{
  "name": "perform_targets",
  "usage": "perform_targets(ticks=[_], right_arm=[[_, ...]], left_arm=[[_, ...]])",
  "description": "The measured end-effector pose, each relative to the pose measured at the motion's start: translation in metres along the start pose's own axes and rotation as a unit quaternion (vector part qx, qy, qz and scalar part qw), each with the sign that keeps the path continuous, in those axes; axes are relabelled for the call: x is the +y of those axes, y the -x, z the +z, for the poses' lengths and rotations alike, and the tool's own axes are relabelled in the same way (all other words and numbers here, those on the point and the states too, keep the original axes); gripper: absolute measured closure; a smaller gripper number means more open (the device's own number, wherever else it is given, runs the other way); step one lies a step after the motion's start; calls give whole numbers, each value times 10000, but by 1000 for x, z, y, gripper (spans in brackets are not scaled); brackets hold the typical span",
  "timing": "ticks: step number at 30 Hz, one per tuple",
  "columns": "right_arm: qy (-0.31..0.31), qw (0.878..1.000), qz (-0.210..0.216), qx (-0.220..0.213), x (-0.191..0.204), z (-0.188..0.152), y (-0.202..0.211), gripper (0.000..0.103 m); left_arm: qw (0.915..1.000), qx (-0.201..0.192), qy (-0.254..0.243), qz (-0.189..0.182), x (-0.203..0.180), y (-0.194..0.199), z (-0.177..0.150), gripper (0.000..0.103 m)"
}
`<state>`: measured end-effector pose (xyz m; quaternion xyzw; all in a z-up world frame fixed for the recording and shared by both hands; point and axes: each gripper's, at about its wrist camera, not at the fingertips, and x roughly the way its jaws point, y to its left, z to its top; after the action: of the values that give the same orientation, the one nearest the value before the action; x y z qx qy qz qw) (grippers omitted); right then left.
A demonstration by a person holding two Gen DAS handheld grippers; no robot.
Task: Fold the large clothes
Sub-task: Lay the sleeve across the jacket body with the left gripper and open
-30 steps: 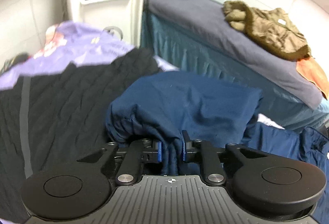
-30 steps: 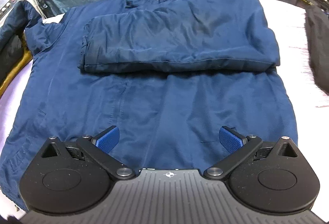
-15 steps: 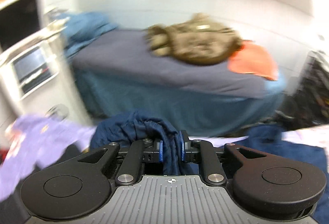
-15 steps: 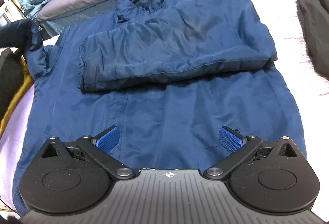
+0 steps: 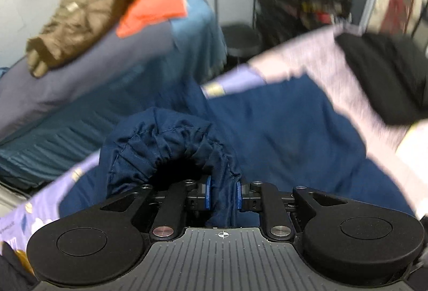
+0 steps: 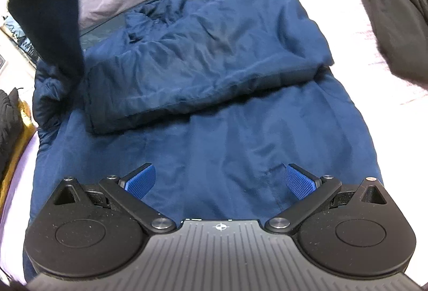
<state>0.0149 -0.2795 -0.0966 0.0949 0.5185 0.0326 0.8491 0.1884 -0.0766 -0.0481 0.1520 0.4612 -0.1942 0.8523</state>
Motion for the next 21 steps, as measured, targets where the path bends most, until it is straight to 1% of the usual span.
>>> perform_targets(ticks=[1,2,4,6,10,12,14,17,21], right_arm=[[-24,10000,-16,23,-2,-1,-1,1],[-41,10000,-33,45,-5,-2,-1,1],[-62,9999,-73,60,-9,-4,-2,1],[-99,9999,-96,94,-11,-5,-3,1],[-132,9997,-119,143,-13,-6,-6,1],[-115,9998,-109,143,-12,-5,-6,1],[-106,9998,-106,145,-12,-4,-6,1],[-124,9997,-127,136,-14,-3,-6,1],[-248,9994,-162,166,-20,-3,-7,1]], left_arm=[[9999,133,-39,8,-7,-12,-6,35],[9997,237,-30,30,-13,-21,-13,30],[9992,400,-8,31,-19,-32,-21,2],[9989,464,-17,-23,-25,-37,-27,0],[9992,390,-4,-17,-36,-32,-30,0],[9991,383,95,-122,-41,-28,-26,0],[9990,277,205,-299,-45,-19,-27,0],[9986,108,335,-394,-48,-10,-25,0],[9969,91,589,-519,-46,-1,-31,0]])
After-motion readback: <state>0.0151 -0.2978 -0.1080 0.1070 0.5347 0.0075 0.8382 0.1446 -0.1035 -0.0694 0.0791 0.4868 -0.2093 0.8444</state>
